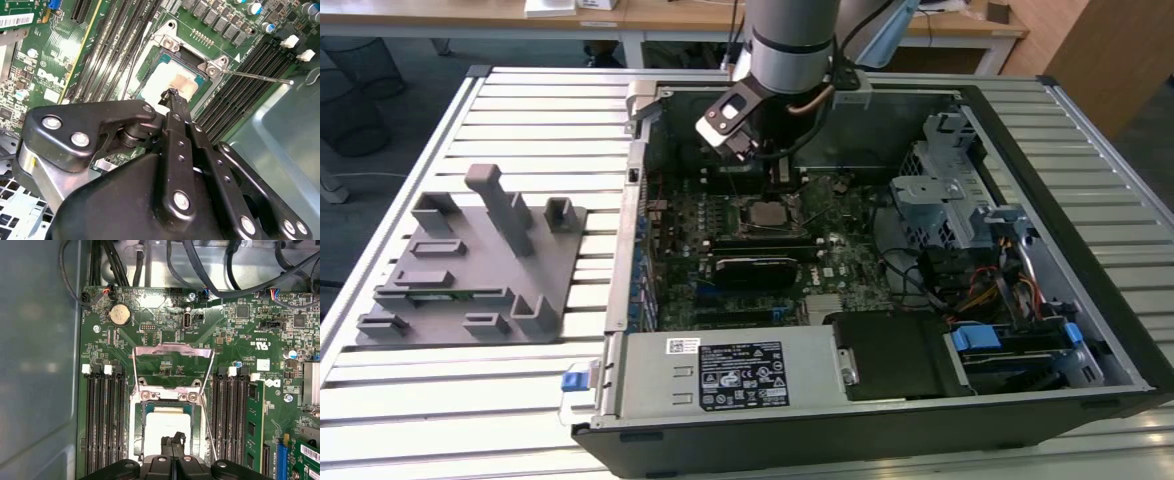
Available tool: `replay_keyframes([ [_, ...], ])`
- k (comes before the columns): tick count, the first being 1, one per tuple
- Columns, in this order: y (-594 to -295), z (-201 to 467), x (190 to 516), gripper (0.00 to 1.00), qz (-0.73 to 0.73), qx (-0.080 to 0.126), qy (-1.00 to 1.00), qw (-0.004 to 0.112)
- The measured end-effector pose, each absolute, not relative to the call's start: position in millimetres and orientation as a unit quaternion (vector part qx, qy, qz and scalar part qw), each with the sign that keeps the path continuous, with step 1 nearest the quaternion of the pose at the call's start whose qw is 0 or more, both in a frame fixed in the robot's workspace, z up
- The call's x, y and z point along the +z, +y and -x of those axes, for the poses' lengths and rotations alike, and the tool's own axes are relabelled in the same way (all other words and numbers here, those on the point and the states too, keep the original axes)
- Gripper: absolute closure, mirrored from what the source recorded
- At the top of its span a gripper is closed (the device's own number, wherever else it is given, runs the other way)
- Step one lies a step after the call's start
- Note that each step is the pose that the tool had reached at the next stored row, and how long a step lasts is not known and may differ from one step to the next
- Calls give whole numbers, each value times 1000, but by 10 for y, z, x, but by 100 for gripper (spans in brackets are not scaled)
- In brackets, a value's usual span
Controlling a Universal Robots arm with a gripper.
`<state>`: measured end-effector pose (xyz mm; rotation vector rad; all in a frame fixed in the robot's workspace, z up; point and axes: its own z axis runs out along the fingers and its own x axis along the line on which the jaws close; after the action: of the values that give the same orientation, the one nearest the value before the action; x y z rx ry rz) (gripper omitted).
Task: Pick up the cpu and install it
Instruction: 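Close the cpu cover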
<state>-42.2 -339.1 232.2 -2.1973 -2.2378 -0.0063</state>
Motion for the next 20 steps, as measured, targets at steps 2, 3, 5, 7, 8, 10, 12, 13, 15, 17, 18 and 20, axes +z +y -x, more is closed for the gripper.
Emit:
replay_keyframes([
  [2, -3391, 422, 2333, 89, 701, -2, -714, 3],
  [3, -3391, 422, 2340, 89, 701, -1, -714, 3],
  [5, -3391, 422, 2373, 89, 701, -1, -714, 4],
  [7, -3391, 422, 2434, 89, 701, -1, -714, 4],
  [8, -3391, 422, 2468, 89, 701, -1, -714, 4],
  [10, -3390, 421, 2553, 89, 701, -1, -714, 4],
  [12, -3390, 422, 2646, 89, 701, -1, -714, 4],
  [13, -3390, 422, 2691, 89, 701, -1, -714, 4],
  [15, -3390, 422, 2767, 89, 701, -1, -714, 4],
  [17, -3391, 422, 2783, 89, 701, -1, -714, 4],
  [18, -3394, 421, 2783, 89, 701, -1, -714, 4],
  [20, -3421, 421, 2784, 89, 701, -1, -714, 4],
])
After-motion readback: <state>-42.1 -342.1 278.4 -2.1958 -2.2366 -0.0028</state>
